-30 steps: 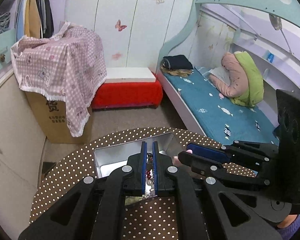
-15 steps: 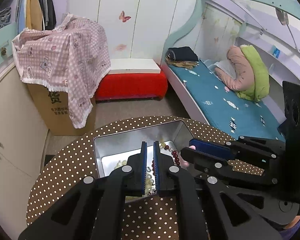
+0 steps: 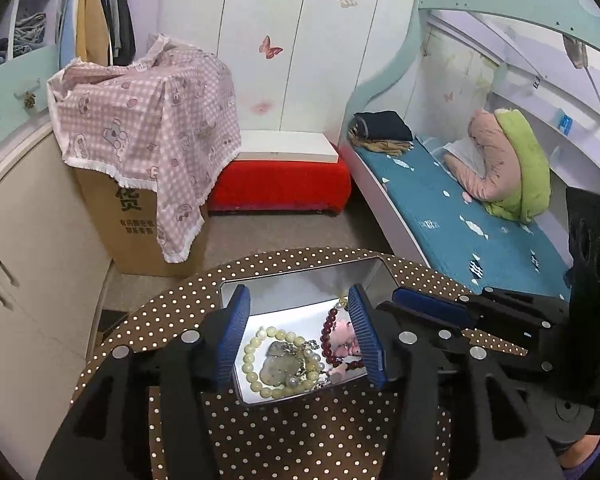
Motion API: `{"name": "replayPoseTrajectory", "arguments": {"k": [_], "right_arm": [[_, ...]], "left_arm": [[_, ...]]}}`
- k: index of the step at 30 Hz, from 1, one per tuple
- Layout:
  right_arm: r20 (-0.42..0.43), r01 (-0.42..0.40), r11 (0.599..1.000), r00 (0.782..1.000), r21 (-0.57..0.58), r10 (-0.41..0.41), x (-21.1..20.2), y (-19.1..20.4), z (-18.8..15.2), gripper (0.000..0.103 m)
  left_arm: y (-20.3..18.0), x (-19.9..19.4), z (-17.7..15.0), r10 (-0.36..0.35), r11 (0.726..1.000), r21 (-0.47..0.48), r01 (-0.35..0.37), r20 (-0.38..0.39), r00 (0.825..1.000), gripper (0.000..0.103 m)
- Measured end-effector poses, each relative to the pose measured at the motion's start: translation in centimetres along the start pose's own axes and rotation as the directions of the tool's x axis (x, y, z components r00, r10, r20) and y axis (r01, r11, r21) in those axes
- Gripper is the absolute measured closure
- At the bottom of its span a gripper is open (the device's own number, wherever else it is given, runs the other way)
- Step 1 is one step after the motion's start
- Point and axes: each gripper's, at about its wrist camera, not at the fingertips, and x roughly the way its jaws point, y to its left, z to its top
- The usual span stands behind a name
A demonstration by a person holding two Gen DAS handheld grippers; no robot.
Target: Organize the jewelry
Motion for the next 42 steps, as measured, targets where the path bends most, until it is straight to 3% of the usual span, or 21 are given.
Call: {"name": "replayPoseTrajectory", "arguments": {"k": [2,3,4,10,14,21,29,39,42], "right_arm": [[0.006,-0.001,1.000,1.000,0.006,0.001,-0.4,-0.1,0.1,0.078],[0.012,-0.002,1.000,1.000,0.011,0.002,-0.7,-0.1,0.1,0.064],[0.025,0.005,1.000,1.000,0.012,-0.005,-1.2,0.0,0.2,0.057],[0.072,0.007,1.000,0.997,0.006,-0.008,-4.2,0.6,0.3,0.055],[0.117,0.010,1.000,0.993,0.008,-0.011,-7.2,0.7,-0.3,0.052],[0.201,0.026,1.000,0.979,0.017,-0.029,-13.8,1.6,-2.3,0.041],[0.317,0.060,0.998,0.947,-0.002,-0.057,-21.5,4.2,-5.6,0.035],[0.380,0.114,0.993,0.920,-0.032,-0.093,-27.9,6.8,-8.8,0.026],[0.409,0.122,0.992,0.908,-0.042,-0.095,-29.6,7.5,-9.5,0.023]], "left_arm": [[-0.1,-0.5,0.1,0.008,1.000,0.007,-0.008,0.008,1.000,0.053],[-0.1,-0.8,0.1,0.015,1.000,0.008,-0.016,0.014,1.000,0.052],[-0.1,-1.1,0.1,0.017,1.000,0.002,-0.017,0.022,1.000,0.049],[-0.6,-4.2,-0.1,0.044,0.999,-0.005,-0.044,0.082,0.996,0.034],[-1.4,-7.1,-0.6,0.089,0.996,-0.008,-0.089,0.146,0.985,0.018],[-2.9,-12.6,-2.5,0.148,0.989,-0.032,-0.145,0.224,0.963,0.015],[-5.9,-18.3,-5.2,0.150,0.988,-0.027,-0.149,0.313,0.938,0.008],[-9.3,-23.5,-8.1,0.196,0.977,-0.005,-0.211,0.395,0.897,0.007],[-9.7,-24.8,-8.9,0.187,0.980,-0.021,-0.196,0.414,0.891,0.007]]}}
